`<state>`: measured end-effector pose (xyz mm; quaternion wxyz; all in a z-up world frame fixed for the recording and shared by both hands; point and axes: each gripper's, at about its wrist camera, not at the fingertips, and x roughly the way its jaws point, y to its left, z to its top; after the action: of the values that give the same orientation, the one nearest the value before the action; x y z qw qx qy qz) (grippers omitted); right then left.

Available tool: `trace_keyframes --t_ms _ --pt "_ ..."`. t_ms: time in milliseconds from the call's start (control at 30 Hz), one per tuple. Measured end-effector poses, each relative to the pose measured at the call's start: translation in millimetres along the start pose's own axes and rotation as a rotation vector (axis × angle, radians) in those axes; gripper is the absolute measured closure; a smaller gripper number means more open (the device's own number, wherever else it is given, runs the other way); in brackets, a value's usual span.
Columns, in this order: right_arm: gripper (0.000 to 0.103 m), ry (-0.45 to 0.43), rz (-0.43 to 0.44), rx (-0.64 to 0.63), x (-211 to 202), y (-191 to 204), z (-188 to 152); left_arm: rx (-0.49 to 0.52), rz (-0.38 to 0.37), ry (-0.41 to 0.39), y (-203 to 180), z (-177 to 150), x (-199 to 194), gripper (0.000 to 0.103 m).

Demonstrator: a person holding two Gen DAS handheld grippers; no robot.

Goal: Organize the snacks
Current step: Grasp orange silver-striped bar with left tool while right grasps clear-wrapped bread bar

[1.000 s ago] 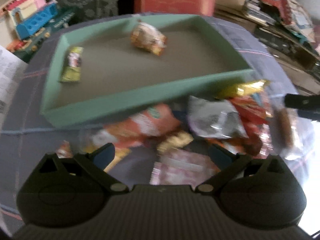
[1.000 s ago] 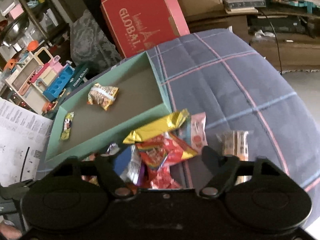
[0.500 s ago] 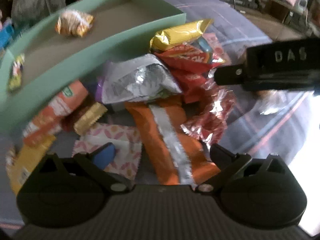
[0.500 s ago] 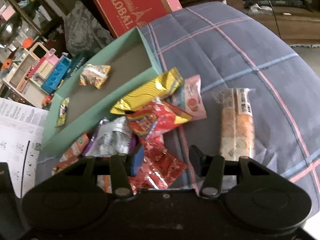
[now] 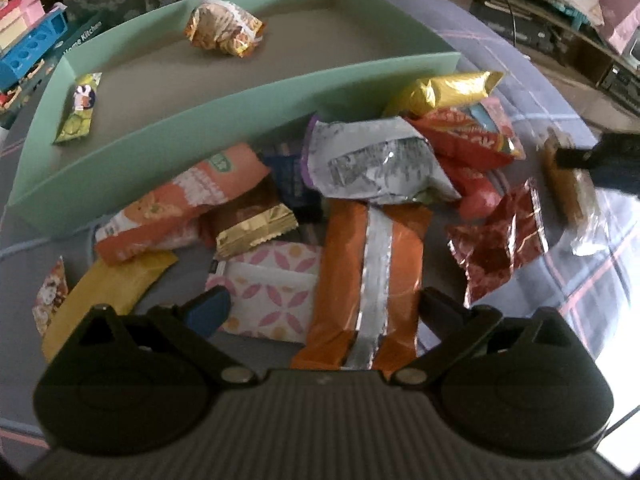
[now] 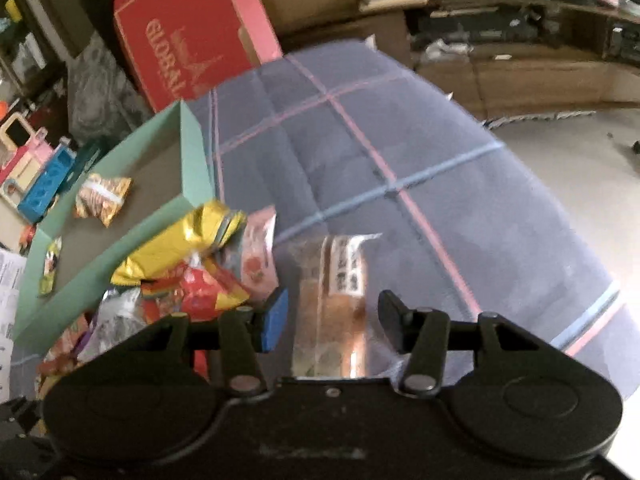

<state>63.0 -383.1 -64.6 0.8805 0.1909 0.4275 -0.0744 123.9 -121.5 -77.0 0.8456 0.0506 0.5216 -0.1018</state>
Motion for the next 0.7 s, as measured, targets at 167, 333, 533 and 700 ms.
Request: trace_keyframes --t_ms 167,333,533,700 --pt "0.055 -0.023 -0.044 -0.088 8.7 17.6 -11.3 0.009 -0.018 -0.042 -4.2 2.9 -2.8 0.023" --pt "0.065 -0.012 -0.016 -0.100 3.0 25.6 -24.3 0.067 -0.062 -0.059 -19.5 4.7 -5.1 0.041" --pt "0.064 -0.025 -0.027 -0.141 0.1 33.9 -35.9 0.163 -0.031 -0.060 -46.1 -3.0 -1.0 0.026" --pt "0.066 -0.021 -0.025 -0.152 -4.9 38.3 -39.2 0.178 -0.066 -0.046 -49.8 -6.3 -1.5 0.053"
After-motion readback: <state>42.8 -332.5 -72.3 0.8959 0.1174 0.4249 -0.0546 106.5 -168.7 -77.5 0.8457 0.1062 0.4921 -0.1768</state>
